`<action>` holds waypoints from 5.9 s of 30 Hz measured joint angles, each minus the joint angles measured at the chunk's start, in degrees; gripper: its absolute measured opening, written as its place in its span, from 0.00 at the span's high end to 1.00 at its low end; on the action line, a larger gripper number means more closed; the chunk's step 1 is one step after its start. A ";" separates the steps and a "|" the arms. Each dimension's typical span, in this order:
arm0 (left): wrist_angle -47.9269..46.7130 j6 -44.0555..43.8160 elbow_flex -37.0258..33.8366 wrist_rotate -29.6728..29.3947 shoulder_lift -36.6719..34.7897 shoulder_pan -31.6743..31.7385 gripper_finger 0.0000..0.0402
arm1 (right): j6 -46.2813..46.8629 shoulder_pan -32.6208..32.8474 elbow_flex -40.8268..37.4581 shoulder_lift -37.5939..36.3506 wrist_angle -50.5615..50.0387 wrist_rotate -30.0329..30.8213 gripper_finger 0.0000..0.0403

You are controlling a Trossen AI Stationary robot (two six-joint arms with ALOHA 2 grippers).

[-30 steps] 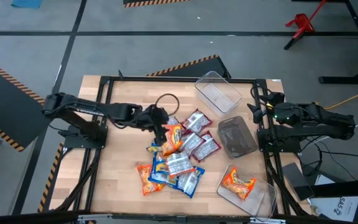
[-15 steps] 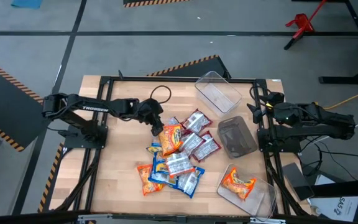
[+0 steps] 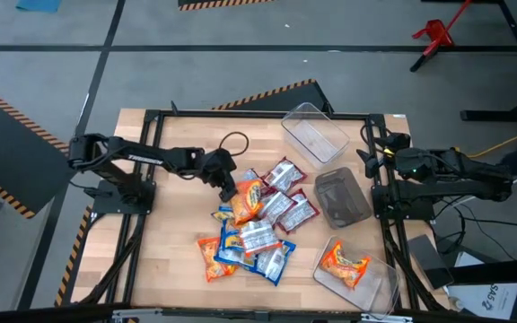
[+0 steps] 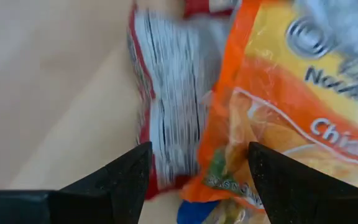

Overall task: Sort Maruchan noodles
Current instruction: Put the orange bag into the bottom transparent bin

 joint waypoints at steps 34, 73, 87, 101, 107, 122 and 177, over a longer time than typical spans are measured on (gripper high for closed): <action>5.99 -6.87 0.00 7.50 0.55 -0.86 0.99 | 0.13 0.00 0.00 0.00 0.00 0.99 0.13; 33.92 -9.89 24.78 -6.31 0.90 -21.75 0.99 | 1.88 0.00 0.00 0.00 -0.06 4.40 0.13; 32.65 -6.26 50.19 -0.49 25.58 -24.63 0.99 | 2.75 0.00 0.00 0.00 -0.08 4.42 0.13; 33.87 -3.79 73.08 -1.06 47.00 -25.52 0.99 | 6.06 0.00 0.00 0.00 -0.53 5.53 0.13; 34.48 -6.32 78.59 -0.72 53.22 -25.52 0.99 | 7.52 0.00 0.00 0.00 -2.36 5.52 0.13; 41.47 -20.54 80.48 -0.74 61.45 -25.12 0.98 | 9.18 0.00 0.00 0.00 -3.35 6.17 0.13; 54.92 -26.14 80.39 56.72 35.88 -14.32 0.66 | 8.66 0.00 0.02 -0.02 -5.20 5.41 0.13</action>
